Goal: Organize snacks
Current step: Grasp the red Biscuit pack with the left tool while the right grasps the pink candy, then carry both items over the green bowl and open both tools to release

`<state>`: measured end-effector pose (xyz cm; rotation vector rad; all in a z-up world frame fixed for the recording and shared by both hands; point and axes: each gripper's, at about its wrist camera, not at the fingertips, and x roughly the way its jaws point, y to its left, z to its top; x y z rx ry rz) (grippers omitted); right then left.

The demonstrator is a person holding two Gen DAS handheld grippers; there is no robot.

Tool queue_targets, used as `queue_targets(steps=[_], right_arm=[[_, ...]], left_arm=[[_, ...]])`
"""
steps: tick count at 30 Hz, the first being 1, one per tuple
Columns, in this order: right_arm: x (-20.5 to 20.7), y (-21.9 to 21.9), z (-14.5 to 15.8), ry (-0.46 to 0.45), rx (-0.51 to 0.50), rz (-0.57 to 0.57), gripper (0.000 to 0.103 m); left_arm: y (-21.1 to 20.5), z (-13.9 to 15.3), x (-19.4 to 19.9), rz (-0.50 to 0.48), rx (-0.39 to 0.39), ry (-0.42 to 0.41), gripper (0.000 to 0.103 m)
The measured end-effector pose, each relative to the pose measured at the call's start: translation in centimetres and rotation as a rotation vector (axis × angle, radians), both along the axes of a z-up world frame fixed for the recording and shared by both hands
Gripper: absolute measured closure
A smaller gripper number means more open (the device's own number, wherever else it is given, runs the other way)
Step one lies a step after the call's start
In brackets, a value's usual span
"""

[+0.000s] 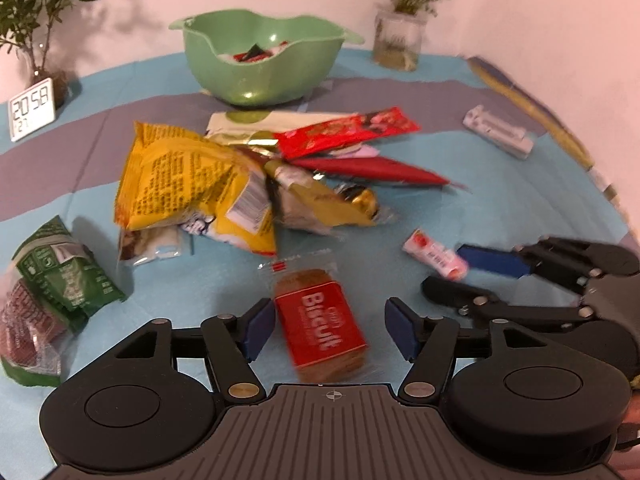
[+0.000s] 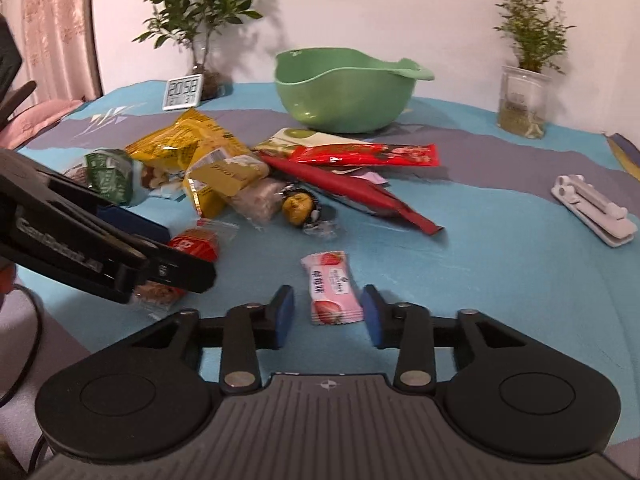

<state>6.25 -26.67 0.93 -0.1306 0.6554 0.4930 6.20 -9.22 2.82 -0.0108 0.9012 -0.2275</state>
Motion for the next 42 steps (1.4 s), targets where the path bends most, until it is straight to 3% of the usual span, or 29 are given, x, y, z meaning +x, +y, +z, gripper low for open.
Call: queue_targets(steps=[2,8,10,11,16,28,31,35,38,41,42], right_arm=[[0.2,-0.1,0.0,0.001,-0.002,0.002,0.057],[1.0,-0.4,-0.2,0.013,0.019,0.003,0.056],[0.9,-0.3,-0.2,0.014,0.020,0.009,0.063],[0.8,-0.2,-0.1,0.010,0.015,0.017,0.071],[0.2,-0.1,0.1,0.008,0.013,0.040,0.071],[0.7,-0.2,4.1,-0.054,0.098,0.087,0.072],[1.0,-0.2,3.9,-0.034,0.096,0.099,0.072],[1.1,0.4,1.9,0.045,-0.001,0.119,0.068],[1.3,0.5,1.1,0.085,-0.034,0.119,0.046],[1.7,0.8,0.9,0.103,-0.036,0.129,0.045],[1.8,0.9,0.9,0.107,-0.034,0.133,0.054]], left_arm=[[0.3,-0.4,0.0,0.025,0.037,0.013,0.000],[0.8,-0.4,0.2,0.016,0.025,0.007,0.000],[0.4,-0.5,0.3,0.005,0.042,-0.009,0.000],[0.1,-0.5,0.2,0.000,0.052,-0.019,0.000],[0.2,-0.2,-0.7,-0.029,0.025,-0.035,0.000],[3.7,3.8,-4.1,-0.018,0.009,-0.130,0.001],[4.4,4.8,-4.4,-0.005,0.011,-0.163,0.001],[5.3,5.3,-4.3,0.008,0.001,-0.177,0.000],[5.7,5.1,-4.2,0.016,0.000,-0.175,0.000],[5.9,4.8,-4.0,0.021,-0.009,-0.167,0.000],[6.0,4.8,-4.0,0.022,-0.011,-0.166,0.000]])
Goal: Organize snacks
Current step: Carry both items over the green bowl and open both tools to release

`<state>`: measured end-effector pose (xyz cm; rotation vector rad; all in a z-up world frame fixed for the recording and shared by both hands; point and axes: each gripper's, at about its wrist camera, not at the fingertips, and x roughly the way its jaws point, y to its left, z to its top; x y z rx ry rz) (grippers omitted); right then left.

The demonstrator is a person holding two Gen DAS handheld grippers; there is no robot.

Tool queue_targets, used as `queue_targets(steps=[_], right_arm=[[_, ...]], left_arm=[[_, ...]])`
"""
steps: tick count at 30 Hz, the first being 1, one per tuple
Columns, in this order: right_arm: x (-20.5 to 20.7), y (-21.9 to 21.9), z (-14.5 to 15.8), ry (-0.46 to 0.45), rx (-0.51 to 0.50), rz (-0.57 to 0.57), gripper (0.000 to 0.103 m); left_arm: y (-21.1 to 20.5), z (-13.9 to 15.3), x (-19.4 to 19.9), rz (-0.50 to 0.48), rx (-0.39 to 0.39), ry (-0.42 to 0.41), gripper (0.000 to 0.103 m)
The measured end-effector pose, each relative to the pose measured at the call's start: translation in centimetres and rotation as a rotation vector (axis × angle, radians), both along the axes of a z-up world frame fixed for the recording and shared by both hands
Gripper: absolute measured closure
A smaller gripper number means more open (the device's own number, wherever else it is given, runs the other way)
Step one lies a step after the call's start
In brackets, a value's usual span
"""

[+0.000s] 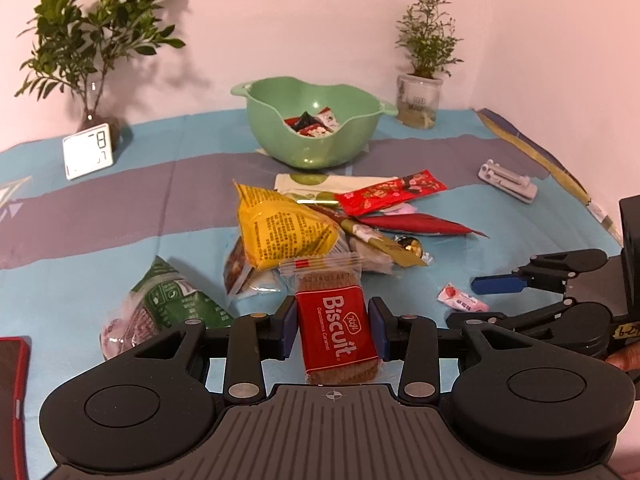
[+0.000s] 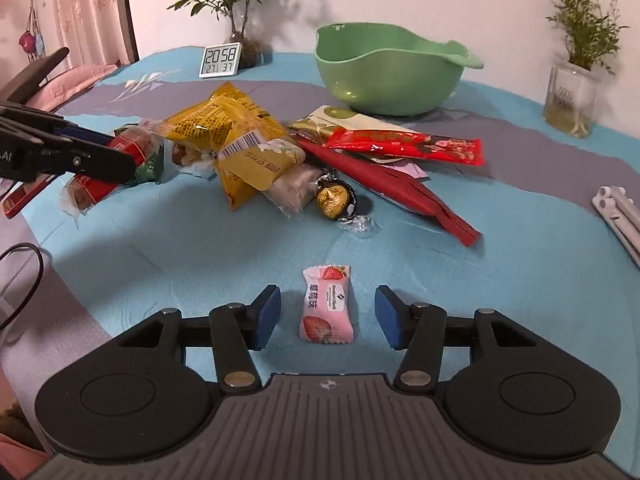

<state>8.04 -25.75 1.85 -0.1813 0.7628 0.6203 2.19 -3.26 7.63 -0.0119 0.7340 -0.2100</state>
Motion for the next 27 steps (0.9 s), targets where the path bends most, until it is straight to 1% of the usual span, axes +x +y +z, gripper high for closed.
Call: queue_targets(steps=[1,2,4,6,10,14,19,23,27], right_arm=[[0.0,0.1,0.0,0.007,0.005,0.008,0.068],[0.0,0.3,0.1,0.007,0.000,0.017,0.079],[-0.4,0.6,0.2,-0.018,-0.018,0.029,0.079],[-0.6,0.7,0.4,-0.025,-0.007,0.040,0.079],[0.0,0.2,2.2,-0.052,0.050,0.031,0.079],[1.8,-0.4,4.7,-0.090,0.124,0.021,0.079],[5.2,-0.2,7.0,-0.159,0.184,-0.004,0.079],[9.2,0.5,8.0,-0.189,0.235,-0.019,0.079],[12.9,1.7,8.7,-0.223,0.246,-0.034,0.079]], left_arm=[[0.0,0.0,0.0,0.001,-0.002,0.000,0.000],[0.1,0.1,-0.1,0.002,-0.004,-0.003,0.000],[0.2,0.3,-0.1,0.002,-0.007,-0.011,0.000],[0.5,0.7,-0.1,-0.001,-0.009,-0.020,0.001],[0.7,2.1,0.4,-0.014,0.000,-0.043,0.000],[0.7,3.9,1.8,-0.032,0.016,-0.082,0.001],[0.6,5.9,5.1,-0.044,0.016,-0.117,0.000],[0.3,7.1,8.9,-0.048,0.000,-0.127,0.001],[-0.2,7.7,13.3,-0.058,-0.004,-0.120,0.000]])
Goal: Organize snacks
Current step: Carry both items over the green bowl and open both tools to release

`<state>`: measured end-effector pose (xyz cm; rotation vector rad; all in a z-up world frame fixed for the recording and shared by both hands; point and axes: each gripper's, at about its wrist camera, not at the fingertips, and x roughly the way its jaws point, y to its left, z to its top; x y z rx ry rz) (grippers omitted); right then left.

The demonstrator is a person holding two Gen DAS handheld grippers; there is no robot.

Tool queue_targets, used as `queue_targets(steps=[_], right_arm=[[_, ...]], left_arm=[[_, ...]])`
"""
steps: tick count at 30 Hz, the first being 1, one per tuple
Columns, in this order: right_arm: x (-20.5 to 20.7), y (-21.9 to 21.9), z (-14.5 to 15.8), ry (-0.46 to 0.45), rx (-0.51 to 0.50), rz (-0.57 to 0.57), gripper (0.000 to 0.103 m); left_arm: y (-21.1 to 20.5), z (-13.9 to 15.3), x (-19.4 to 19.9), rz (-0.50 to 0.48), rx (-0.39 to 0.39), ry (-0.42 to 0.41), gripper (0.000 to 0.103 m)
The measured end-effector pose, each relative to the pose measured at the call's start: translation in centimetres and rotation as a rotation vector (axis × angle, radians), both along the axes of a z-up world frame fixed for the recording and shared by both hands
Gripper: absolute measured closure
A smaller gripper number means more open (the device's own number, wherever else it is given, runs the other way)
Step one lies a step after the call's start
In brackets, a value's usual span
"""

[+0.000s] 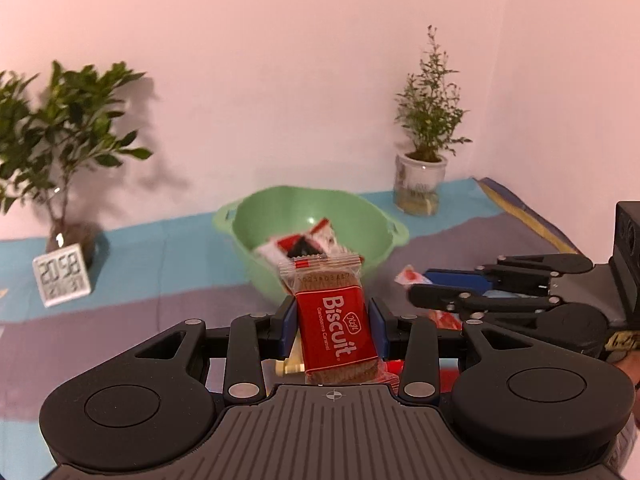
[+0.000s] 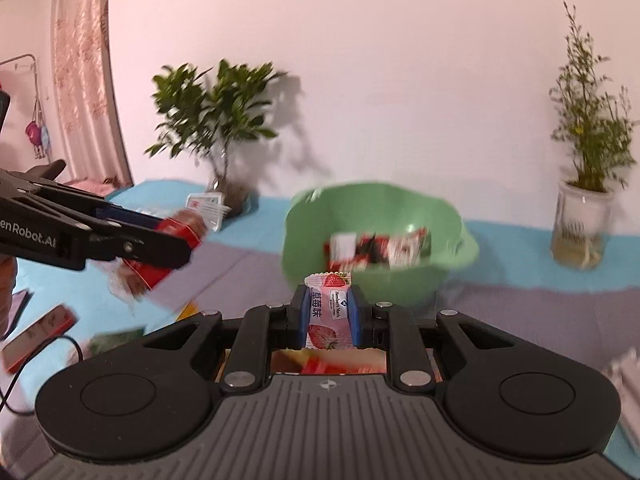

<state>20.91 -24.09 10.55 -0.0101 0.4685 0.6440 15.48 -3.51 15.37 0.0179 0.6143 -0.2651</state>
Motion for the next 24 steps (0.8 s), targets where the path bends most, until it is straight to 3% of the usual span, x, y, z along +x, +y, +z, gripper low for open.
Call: queue_targets(steps=[7,14,16,18,22,24], right_arm=[[5.5,1.8,-0.4,-0.015,-0.003,-0.029,0.078],[8.5,3.1,-1.6,0.008,-0.023,-0.065,0.075],[8.6,3.1,-1.8,0.020,-0.023,-0.074,0.067],[7.9,2.7,-1.8,0.020,-0.010,-0.071,0.051],[5.7,1.8,-1.7,0.010,-0.025,-0.069,0.043],[4.1,1.1,-1.5,0.009,-0.022,-0.067,0.033]], left_arm=[[-0.3,-0.7,6.9,0.017,0.013,0.029,0.000],[-0.7,-2.4,11.8,0.027,0.009,0.049,0.000],[-0.7,-2.7,12.1,0.043,0.009,0.065,0.000],[-0.4,-2.6,11.7,0.038,-0.015,0.078,0.000],[0.6,-1.8,9.3,0.029,-0.042,0.066,0.000],[1.4,-1.1,7.4,0.039,-0.042,0.048,0.000]])
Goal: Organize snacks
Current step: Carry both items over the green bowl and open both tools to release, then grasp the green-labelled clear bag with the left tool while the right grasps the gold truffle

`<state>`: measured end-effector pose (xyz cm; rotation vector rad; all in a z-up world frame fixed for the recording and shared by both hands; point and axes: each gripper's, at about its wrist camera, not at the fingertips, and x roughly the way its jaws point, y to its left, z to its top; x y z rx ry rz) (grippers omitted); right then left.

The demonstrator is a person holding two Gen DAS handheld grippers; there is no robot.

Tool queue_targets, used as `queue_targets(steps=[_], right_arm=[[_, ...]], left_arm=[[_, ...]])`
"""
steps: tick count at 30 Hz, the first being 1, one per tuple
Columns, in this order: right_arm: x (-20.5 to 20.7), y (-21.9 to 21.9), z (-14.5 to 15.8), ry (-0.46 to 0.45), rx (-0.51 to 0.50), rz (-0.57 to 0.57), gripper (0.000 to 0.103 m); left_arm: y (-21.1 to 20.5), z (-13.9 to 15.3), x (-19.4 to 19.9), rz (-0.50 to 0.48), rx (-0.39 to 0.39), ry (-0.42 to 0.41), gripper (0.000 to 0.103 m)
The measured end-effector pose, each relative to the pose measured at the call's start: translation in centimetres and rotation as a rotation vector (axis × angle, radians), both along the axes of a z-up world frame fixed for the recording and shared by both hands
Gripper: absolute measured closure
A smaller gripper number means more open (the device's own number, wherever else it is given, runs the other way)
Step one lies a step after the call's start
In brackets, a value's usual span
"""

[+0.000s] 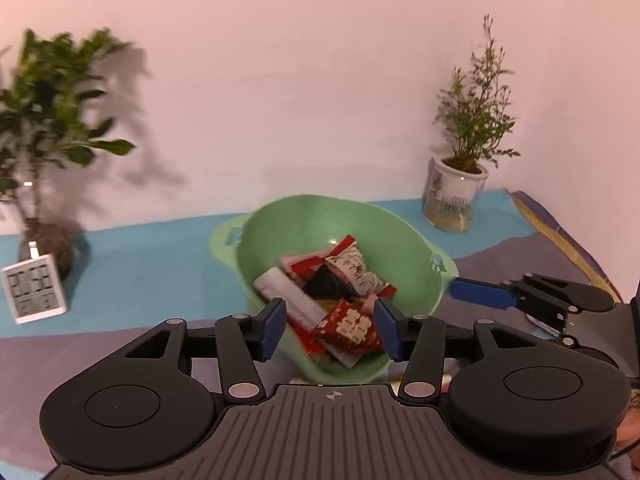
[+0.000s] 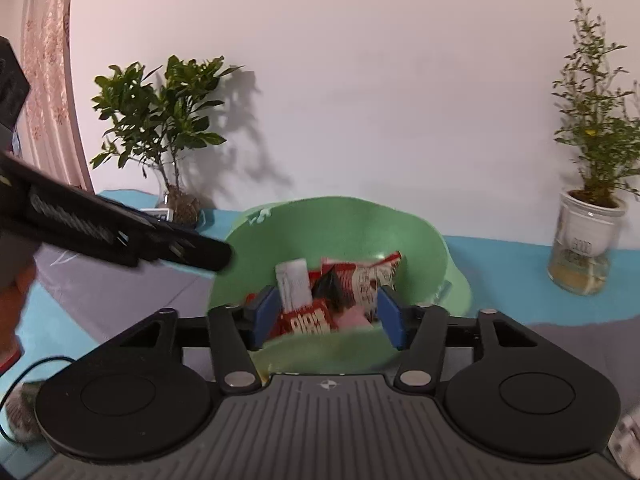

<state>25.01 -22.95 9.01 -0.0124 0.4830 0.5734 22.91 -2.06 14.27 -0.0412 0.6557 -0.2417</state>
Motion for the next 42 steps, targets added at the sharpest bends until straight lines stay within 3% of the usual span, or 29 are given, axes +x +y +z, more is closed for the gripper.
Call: queue_targets(steps=[7,14,21,26,32,37,42], right_arm=[[-6.6,-2.3,-0.4,-0.003,0.023,0.026,0.017],[-12.6,-3.5,-2.3,0.023,0.034,0.052,0.015],[-16.0,-2.6,-5.4,0.125,0.010,0.104,0.015],[-15.5,-1.6,-7.1,0.152,-0.058,0.060,0.016],[-13.1,-0.8,-7.9,0.162,-0.101,0.041,0.029],[-12.0,0.0,-7.9,0.140,-0.119,0.046,0.030],[-11.8,0.4,-8.1,0.152,-0.100,0.059,0.055]], left_arm=[[3.9,1.1,-7.7,0.061,0.008,-0.050,0.000],[7.5,-2.6,-14.4,0.181,0.063,-0.009,0.000],[9.0,-8.1,-16.9,0.221,0.080,0.096,0.000],[8.4,-9.0,-17.6,0.208,0.131,0.080,0.000],[7.7,-9.1,-18.1,0.135,0.176,0.077,0.000],[7.7,-10.2,-17.8,0.117,0.227,0.094,0.000],[7.9,-11.3,-16.8,0.126,0.189,0.129,0.000]])
